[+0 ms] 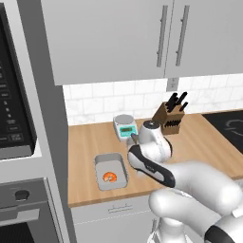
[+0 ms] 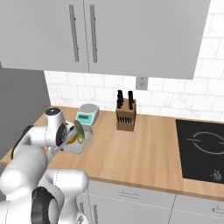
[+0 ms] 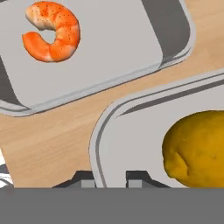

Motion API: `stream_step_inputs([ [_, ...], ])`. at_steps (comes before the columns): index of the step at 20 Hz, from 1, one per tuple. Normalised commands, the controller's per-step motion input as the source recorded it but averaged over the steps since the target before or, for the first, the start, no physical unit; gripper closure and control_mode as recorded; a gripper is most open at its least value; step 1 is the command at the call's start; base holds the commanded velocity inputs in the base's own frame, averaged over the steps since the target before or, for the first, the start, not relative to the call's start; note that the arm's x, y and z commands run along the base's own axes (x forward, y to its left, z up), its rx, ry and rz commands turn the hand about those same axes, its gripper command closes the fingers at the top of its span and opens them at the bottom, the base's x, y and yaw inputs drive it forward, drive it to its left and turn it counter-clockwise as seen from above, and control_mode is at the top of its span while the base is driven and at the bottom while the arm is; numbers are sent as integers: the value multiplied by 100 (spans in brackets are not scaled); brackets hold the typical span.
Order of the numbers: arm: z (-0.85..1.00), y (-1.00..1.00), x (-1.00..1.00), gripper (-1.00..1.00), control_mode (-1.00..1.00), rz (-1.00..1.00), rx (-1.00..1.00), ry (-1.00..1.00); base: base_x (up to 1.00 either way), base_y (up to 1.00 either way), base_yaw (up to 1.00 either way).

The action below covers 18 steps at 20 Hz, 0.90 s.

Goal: Take the meat container that has the shrimp and place it on the second highest rack of the freezer. Then take the vegetable container that has the lemon and cucumber and place it on the highest rack of the freezer.

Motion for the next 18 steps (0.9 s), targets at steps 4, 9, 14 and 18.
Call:
stream_step_inputs([
  [4, 32, 0, -12, 100, -100, 19, -8, -12, 0, 0, 0],
  [9, 63, -8, -25, 100, -100, 14, -2, -4, 0, 0, 0],
  [14, 80, -24, -38, 100, -100, 13, 0, -7, 0, 0, 0],
  [18, 70, -21, -44, 100, -100, 17, 0, -4, 0, 0, 0],
])
